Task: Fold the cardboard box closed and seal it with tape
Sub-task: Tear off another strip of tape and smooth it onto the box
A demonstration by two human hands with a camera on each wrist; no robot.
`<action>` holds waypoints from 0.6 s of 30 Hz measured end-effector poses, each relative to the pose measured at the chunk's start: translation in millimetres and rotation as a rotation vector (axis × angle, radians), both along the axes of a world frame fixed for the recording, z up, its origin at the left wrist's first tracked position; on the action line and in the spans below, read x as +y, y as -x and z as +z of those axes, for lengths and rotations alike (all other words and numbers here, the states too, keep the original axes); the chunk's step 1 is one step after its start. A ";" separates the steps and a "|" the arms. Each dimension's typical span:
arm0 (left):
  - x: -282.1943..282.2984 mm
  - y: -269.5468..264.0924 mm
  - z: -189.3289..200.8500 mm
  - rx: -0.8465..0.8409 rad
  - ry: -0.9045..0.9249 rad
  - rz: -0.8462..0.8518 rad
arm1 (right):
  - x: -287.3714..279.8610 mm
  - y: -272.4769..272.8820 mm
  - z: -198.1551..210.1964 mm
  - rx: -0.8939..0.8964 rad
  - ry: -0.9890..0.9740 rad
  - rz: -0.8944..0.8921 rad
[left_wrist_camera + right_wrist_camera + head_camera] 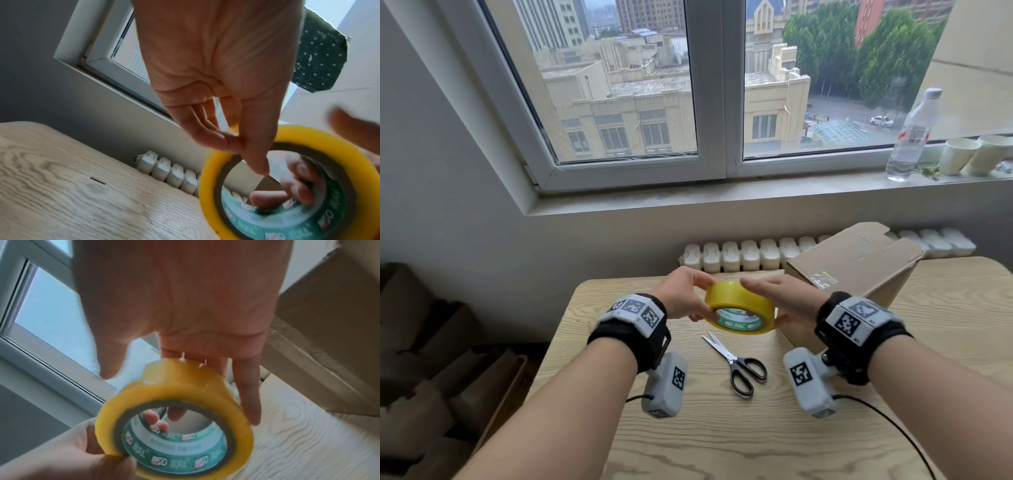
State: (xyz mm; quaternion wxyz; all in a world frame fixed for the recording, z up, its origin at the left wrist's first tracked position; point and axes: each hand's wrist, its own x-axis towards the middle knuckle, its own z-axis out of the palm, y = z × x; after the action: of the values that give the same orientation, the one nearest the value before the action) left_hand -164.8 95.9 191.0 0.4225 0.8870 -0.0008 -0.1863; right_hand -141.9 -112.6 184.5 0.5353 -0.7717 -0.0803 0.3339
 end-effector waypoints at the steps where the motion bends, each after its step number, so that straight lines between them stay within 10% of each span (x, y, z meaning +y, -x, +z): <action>1: -1.7 -0.3 -1.0 -0.009 -0.019 0.003 | 0.3 -0.3 0.2 0.012 0.000 -0.011; 18: -8.1 3.2 -3.9 -0.049 -0.049 0.016 | 4.8 3.8 -11.9 0.006 -0.068 -0.177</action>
State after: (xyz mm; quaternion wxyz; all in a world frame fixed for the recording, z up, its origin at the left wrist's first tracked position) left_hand -168.0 87.8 187.1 0.4020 0.9013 0.0005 -0.1614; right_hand -145.6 -107.8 172.6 0.5890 -0.7561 -0.0215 0.2844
